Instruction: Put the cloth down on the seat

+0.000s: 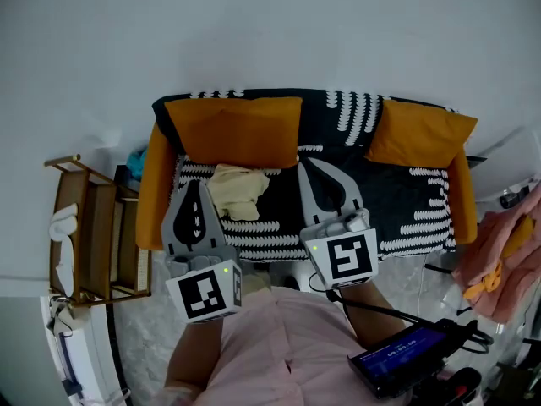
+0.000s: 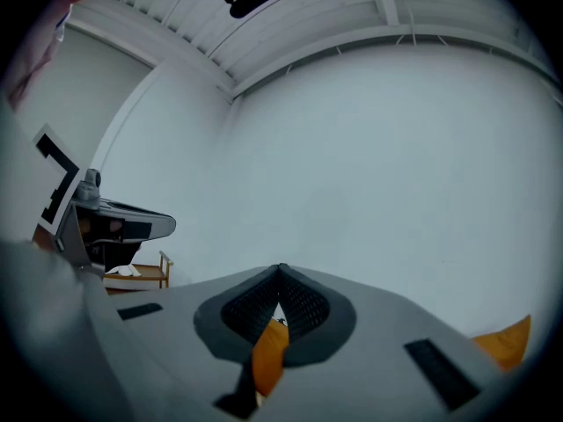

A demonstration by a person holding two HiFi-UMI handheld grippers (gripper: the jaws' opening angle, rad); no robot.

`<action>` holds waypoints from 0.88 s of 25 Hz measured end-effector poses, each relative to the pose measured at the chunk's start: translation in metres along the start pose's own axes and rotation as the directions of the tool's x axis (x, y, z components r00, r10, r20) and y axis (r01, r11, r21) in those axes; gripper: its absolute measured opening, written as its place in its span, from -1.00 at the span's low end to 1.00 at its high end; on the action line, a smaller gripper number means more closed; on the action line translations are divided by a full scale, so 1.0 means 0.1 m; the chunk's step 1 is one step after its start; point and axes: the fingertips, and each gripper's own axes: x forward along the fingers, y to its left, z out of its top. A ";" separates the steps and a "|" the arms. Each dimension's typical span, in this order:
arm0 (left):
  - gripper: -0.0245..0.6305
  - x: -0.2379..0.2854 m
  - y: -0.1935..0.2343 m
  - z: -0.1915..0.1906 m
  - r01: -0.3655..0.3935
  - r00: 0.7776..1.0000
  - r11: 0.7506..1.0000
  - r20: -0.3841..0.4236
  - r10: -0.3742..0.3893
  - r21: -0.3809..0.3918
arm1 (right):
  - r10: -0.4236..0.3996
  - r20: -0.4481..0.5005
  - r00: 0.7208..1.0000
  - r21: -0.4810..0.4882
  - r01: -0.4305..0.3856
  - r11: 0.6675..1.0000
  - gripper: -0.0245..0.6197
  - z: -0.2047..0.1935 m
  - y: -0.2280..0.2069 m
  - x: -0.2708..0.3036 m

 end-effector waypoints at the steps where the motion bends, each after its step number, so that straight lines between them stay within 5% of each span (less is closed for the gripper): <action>1: -0.85 0.00 0.00 0.00 0.001 1.000 1.000 -0.001 -0.001 0.003 | 0.001 0.001 1.000 0.003 -0.001 1.000 -0.92 0.00 0.00 0.00; 22: -0.85 0.04 -0.04 -0.02 0.023 1.000 1.000 -0.007 -0.023 0.014 | 0.000 -0.014 1.000 0.017 0.000 1.000 -0.92 -0.05 0.00 0.03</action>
